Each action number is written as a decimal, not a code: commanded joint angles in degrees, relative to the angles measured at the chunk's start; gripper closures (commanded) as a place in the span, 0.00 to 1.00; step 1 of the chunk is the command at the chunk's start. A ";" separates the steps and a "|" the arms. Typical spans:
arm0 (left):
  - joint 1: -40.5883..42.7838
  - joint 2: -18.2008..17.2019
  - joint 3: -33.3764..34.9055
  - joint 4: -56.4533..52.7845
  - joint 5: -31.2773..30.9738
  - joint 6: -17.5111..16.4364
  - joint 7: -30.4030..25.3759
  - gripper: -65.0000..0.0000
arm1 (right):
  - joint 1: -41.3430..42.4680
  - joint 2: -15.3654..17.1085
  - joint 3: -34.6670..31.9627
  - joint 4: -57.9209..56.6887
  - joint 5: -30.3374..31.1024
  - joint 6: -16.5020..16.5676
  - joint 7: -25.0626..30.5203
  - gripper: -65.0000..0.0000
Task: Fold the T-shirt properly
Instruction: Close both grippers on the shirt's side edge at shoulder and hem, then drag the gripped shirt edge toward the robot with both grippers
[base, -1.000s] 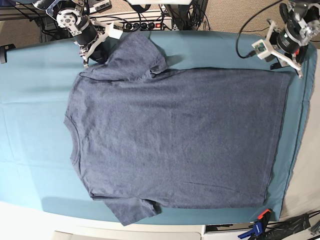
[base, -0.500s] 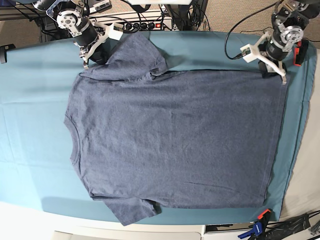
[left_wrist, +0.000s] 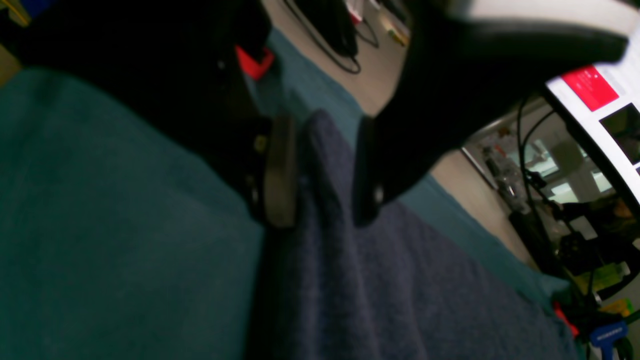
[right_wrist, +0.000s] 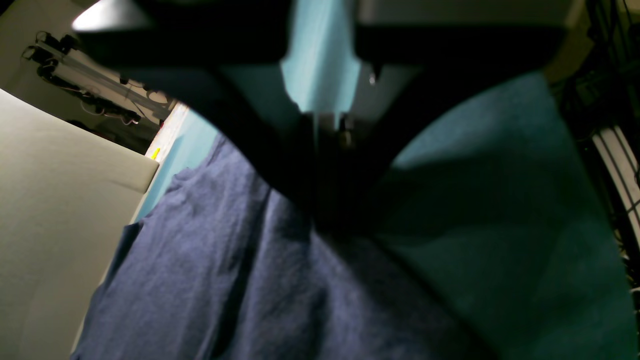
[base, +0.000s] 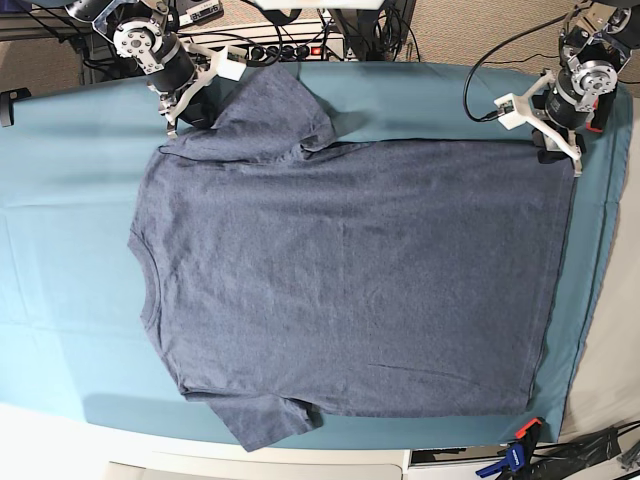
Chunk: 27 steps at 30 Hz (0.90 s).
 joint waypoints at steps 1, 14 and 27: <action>0.37 -0.87 -0.07 -0.61 -0.85 -1.99 1.33 0.67 | -0.44 0.50 -0.24 -0.09 1.20 2.25 0.66 1.00; 0.37 -0.70 -0.07 -0.61 -0.85 1.16 1.36 1.00 | -0.44 0.50 -0.24 -0.09 1.22 2.25 0.63 1.00; 0.70 -0.61 -0.07 2.38 -4.96 7.04 5.14 1.00 | -1.42 0.55 -0.24 0.28 0.63 -0.96 -2.82 1.00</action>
